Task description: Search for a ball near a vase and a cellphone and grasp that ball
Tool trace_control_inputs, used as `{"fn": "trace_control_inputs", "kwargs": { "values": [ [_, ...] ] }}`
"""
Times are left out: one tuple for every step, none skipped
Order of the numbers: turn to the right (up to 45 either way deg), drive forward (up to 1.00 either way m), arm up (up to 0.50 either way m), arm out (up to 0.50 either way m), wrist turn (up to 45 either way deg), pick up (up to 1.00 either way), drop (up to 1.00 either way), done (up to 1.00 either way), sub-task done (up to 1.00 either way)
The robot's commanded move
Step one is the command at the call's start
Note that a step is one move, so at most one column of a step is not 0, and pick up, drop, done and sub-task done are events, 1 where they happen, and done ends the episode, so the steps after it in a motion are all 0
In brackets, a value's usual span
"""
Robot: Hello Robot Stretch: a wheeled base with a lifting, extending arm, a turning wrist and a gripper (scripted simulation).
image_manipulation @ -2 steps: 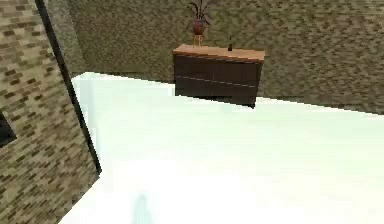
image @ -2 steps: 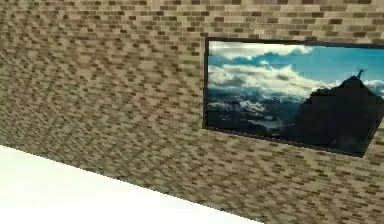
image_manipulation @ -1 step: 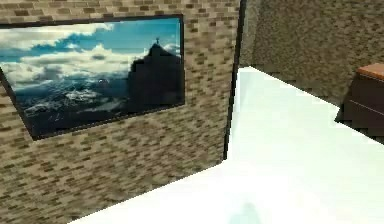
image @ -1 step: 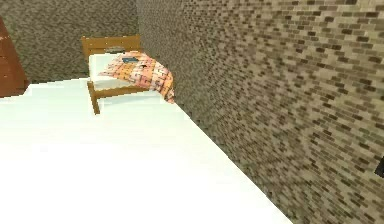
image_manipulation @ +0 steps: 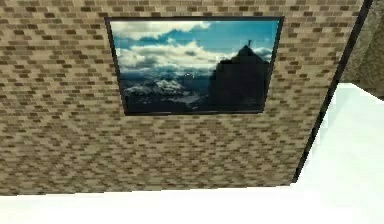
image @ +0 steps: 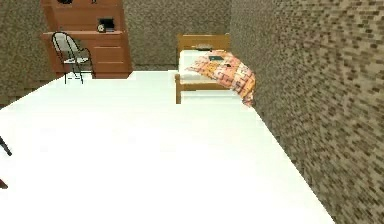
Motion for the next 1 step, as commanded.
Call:
{"fn": "trace_control_inputs", "kwargs": {
  "values": [
    [0.0,0.75,0.00,0.00,0.0,0.00,0.00,0.00,0.00]
  ]
}}
